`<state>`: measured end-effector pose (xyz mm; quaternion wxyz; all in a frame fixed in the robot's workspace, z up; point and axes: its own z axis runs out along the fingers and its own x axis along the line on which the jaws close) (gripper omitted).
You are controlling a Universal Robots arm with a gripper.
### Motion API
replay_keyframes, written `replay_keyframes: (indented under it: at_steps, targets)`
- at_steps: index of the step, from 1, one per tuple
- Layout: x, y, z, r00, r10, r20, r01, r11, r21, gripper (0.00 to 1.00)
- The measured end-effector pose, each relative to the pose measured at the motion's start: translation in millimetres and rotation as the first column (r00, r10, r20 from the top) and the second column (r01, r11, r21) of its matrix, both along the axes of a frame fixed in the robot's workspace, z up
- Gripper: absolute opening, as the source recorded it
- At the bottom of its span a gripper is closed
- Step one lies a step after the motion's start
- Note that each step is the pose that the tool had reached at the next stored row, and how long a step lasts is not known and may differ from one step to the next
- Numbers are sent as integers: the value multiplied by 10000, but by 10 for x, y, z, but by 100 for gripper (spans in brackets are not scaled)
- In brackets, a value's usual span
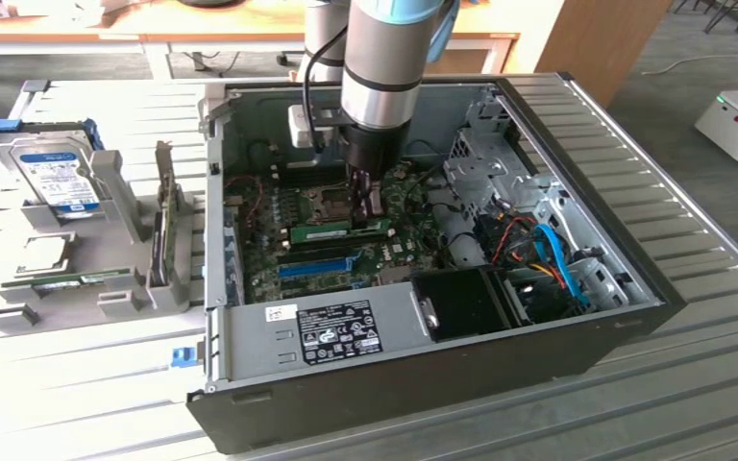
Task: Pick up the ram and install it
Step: 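Insert the ram into the slot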
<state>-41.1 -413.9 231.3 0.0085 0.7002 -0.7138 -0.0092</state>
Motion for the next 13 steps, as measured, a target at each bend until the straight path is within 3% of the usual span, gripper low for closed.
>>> replay_keyframes:
  at_steps: [13]
  targets:
    - [0,5,-7,10000,0,0,0,10000,0,12]
